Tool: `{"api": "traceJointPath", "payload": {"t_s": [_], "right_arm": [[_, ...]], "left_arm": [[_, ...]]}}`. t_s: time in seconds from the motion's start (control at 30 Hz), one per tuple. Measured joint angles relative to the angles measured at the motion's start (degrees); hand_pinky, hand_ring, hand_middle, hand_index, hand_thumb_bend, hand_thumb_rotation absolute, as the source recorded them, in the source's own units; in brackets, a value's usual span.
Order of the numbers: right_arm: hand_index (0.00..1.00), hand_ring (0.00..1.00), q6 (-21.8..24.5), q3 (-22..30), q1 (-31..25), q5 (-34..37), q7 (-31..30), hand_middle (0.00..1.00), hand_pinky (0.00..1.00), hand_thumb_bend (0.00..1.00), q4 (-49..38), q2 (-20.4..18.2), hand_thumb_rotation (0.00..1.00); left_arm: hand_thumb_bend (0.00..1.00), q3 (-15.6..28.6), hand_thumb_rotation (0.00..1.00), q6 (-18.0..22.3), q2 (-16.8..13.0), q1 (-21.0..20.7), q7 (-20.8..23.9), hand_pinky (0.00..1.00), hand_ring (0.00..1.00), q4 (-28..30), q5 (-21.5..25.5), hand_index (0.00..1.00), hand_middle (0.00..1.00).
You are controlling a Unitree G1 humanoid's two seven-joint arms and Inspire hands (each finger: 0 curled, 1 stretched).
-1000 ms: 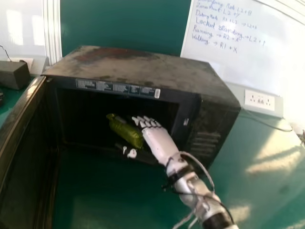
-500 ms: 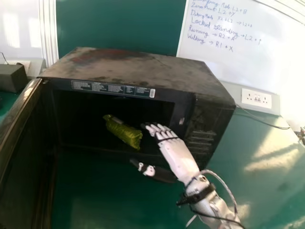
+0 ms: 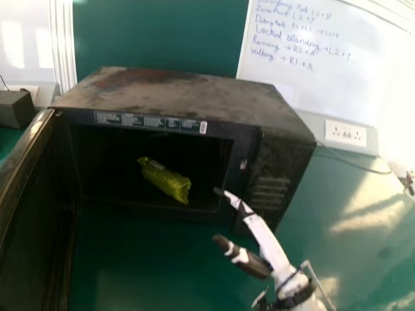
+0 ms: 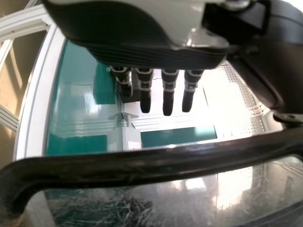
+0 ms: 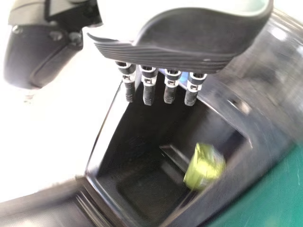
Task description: Put biscuit inside oven
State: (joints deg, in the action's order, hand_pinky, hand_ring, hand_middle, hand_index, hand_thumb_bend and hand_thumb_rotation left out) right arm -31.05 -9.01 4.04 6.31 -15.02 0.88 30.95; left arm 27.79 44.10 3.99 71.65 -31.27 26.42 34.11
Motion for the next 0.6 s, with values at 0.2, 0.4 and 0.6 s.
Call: {"api": "traceJointPath", "payload": {"t_s": [0.2,0.4,0.6], "right_arm": [[1.00,1.00,17.5,3.6,-5.3,23.8,-12.0,1.00,1.00,0.95,-6.7,-1.0,0.86],[1.00,1.00,28.3,10.0,-8.5,35.2,-14.7,1.00,1.00,0.90,-9.7,-4.9,0.89],[0.97,1.00,36.2,16.1,-11.5,39.5,-15.3,0.99,1.00,0.89,-11.7,-6.1,0.82]], "left_arm": [[0.79,0.6,1.00,6.1,0.8,-2.3,0.2,1.00,1.00,-2.3,-6.7,1.00,1.00],[0.83,2.6,1.00,14.3,0.4,-4.4,1.3,1.00,1.00,-4.9,-14.8,1.00,1.00],[0.90,2.9,1.00,23.0,-0.8,-8.1,2.9,1.00,1.00,-10.5,-16.3,1.00,1.00]]}}
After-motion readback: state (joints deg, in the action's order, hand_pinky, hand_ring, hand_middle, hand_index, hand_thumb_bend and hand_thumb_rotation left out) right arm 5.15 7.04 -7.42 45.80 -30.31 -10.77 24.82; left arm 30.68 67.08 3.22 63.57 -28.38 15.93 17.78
